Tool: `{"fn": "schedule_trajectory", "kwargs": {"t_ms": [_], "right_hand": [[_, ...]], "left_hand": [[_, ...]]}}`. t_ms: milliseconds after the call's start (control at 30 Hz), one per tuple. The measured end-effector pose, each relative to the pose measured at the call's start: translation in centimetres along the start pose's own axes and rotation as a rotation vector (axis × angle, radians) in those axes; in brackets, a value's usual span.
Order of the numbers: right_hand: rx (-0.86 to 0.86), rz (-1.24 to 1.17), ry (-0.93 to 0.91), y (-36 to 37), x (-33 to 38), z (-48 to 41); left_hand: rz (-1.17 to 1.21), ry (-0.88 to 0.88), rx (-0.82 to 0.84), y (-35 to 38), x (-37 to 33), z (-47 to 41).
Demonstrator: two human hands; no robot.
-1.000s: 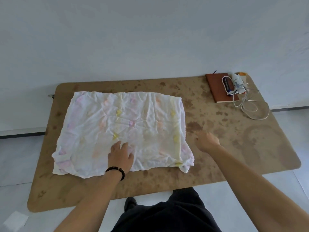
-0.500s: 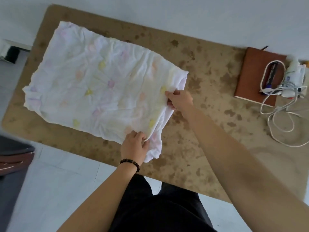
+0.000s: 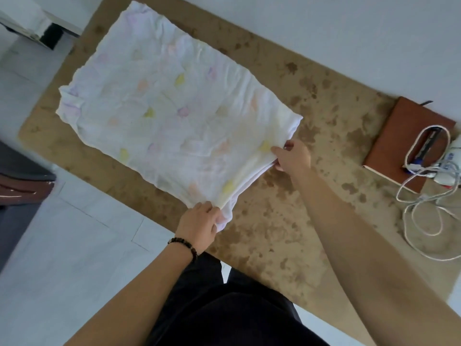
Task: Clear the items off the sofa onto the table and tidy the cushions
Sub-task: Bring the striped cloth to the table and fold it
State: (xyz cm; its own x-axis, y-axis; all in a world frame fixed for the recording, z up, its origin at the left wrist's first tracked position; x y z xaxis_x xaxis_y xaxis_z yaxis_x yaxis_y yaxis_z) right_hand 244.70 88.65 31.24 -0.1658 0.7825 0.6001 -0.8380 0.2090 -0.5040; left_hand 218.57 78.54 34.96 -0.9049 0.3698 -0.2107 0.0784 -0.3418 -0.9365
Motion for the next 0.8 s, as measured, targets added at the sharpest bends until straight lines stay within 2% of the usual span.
{"fn": "schedule_trajectory", "kwargs": {"t_ms": [67, 167, 233, 367, 467, 567, 633, 800], "right_hand": [[-0.051, -0.038, 0.042, -0.6, 0.3, -0.1], [-0.244, 0.0, -0.022, -2.8, 1.4, -0.7], [-0.282, -0.009, -0.017, -3.1, 1.8, -1.6], [-0.106, -0.037, 0.071, -0.7, 3.0, -2.3], [-0.019, -0.073, 0.12, 0.4, 3.2, -2.6], [0.134, -0.217, 0.193, 1.5, 3.4, -2.3], [0.21, -0.301, 0.173, 1.5, 4.2, -1.5], [0.186, -0.293, 0.066, -1.8, 2.9, 0.0]], "left_hand": [[0.074, -0.008, -0.001, 0.5, -0.6, 0.5], [0.079, -0.045, -0.188, -1.2, -1.0, 1.0], [0.072, -0.125, -0.239, -1.4, -0.7, 0.8], [0.065, -0.236, -0.083, 0.9, -0.2, -0.2], [0.075, -0.252, -0.085, 0.8, 0.6, -0.6], [0.09, -0.252, -0.074, -0.1, 1.8, -0.5], [0.174, -0.257, -0.059, -1.0, 2.2, -0.1], [0.368, -0.276, -0.121, -5.1, 3.0, 2.2]]}}
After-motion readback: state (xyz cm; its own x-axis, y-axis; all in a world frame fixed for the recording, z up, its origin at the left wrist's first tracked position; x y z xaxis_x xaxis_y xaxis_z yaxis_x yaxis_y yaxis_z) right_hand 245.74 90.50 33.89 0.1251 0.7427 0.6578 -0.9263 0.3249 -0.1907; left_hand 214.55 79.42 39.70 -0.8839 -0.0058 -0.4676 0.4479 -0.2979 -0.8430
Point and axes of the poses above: each hand's wrist, its own z-axis away from the middle knuckle, its own y-axis out of the palm, x = y × z, the point moved 9 cm from there along -z, towards the middle knuckle, and after that the axes turned 8 degrees about -x, right-handed, at the moved point
